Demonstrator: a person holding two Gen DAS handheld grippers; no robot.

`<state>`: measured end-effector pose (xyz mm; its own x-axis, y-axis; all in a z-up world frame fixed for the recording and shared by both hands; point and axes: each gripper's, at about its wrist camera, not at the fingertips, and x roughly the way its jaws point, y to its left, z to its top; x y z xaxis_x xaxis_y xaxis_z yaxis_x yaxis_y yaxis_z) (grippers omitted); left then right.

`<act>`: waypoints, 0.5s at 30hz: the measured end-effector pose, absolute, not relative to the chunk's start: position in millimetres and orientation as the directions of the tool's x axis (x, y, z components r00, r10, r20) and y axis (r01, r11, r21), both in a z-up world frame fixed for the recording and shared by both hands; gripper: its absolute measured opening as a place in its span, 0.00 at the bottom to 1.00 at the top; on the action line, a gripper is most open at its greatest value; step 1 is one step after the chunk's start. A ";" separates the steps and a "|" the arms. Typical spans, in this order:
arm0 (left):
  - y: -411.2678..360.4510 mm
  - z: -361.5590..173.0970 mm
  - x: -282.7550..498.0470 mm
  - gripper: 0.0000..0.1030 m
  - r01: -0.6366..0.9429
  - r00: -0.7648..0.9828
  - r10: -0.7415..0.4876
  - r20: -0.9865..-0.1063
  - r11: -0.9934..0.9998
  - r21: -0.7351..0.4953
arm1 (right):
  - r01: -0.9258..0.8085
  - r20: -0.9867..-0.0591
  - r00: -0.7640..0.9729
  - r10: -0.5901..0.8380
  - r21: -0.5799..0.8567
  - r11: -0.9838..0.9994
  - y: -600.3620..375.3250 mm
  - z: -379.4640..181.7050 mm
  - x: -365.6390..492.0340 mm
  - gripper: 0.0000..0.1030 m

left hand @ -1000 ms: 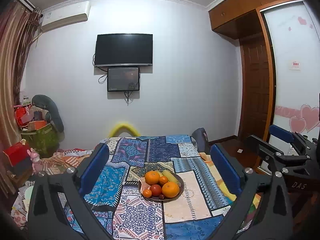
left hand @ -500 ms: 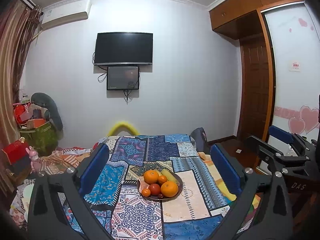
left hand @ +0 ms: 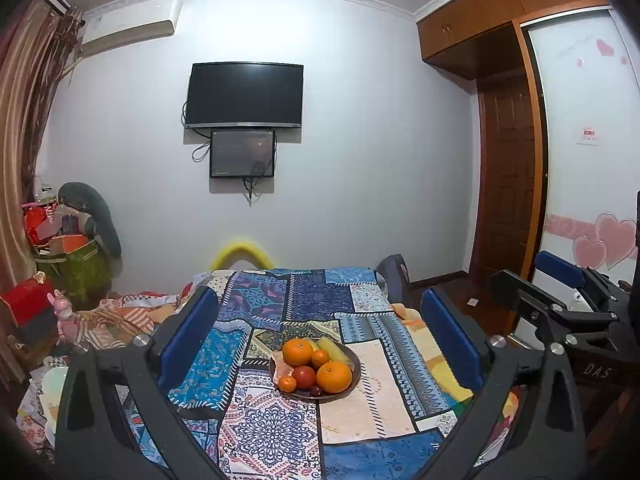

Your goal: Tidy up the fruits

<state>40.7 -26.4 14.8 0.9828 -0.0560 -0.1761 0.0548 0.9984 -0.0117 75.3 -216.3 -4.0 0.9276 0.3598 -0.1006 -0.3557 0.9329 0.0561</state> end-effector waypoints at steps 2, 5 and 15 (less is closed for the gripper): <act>-26.4 15.3 40.9 1.00 0.058 0.983 -0.059 -0.176 0.998 -0.013 | -0.357 -0.100 0.927 0.361 0.057 0.933 -216.6 -3.7 74.5 1.00; -26.4 15.4 40.8 1.00 0.063 0.982 -0.065 -0.176 0.998 -0.016 | -0.357 -0.099 0.927 0.361 0.056 0.932 -216.9 -2.8 73.6 1.00; -26.5 15.4 39.5 1.00 0.087 0.978 -0.090 -0.187 0.996 -0.021 | -0.357 -0.098 0.927 0.361 0.056 0.932 -216.8 -2.2 73.0 1.00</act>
<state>39.5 -26.5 15.4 0.9783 -0.0897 -0.1867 0.0873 0.9960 -0.0214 73.0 -216.8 -2.2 0.9273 0.3613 -0.0980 -0.3573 0.9323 0.0565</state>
